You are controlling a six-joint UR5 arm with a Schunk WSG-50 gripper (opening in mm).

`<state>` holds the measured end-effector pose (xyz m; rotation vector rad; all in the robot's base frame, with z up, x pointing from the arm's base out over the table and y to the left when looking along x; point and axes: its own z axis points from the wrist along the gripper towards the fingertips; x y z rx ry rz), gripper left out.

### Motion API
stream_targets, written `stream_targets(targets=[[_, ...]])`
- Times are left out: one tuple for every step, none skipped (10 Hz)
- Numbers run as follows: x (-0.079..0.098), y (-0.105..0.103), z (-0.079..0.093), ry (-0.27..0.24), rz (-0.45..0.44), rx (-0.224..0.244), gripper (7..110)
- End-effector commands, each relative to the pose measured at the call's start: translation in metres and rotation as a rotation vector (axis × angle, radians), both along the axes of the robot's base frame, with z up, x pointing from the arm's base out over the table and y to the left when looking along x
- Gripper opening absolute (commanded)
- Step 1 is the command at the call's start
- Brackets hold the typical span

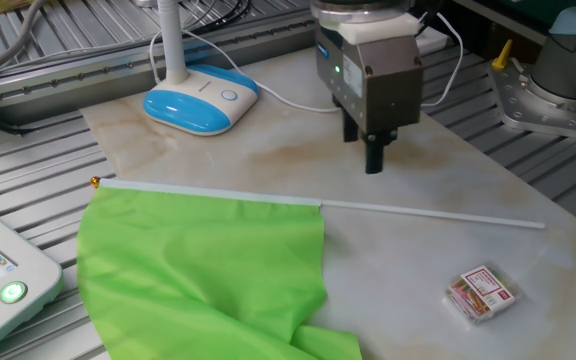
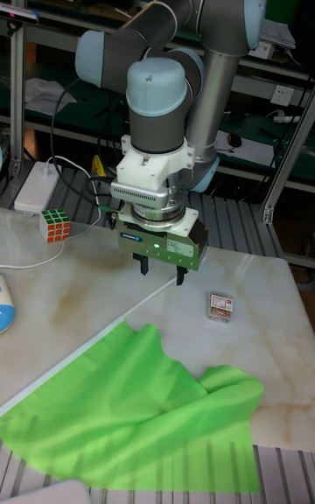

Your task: Wave the flag

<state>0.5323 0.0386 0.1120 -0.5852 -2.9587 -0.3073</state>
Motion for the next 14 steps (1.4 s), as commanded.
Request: stream_targets(targets=[[-0.007, 0.005, 0.003, 0.032, -0.014, 0.022, 66], [-0.007, 0.003, 0.003, 0.033, -0.015, 0.016, 66], [-0.007, 0.003, 0.003, 0.034, -0.015, 0.014, 66], [-0.008, 0.003, 0.003, 0.036, -0.018, 0.012, 66], [-0.008, 0.003, 0.003, 0.040, -0.020, 0.012, 66], [-0.008, 0.003, 0.003, 0.039, -0.020, 0.014, 66], [-0.007, 0.003, 0.002, 0.036, -0.021, 0.015, 66], [-0.008, 0.003, 0.000, 0.035, -0.019, 0.018, 66], [-0.009, 0.002, -0.002, 0.036, -0.017, 0.018, 66], [-0.010, 0.000, -0.004, 0.045, -0.014, 0.017, 66], [-0.010, -0.001, -0.009, 0.051, -0.014, 0.021, 66], [-0.011, -0.001, -0.014, 0.055, -0.015, 0.020, 66], [-0.011, 0.000, -0.021, 0.052, -0.017, 0.016, 66], [-0.012, 0.001, -0.027, 0.048, -0.021, 0.013, 66]])
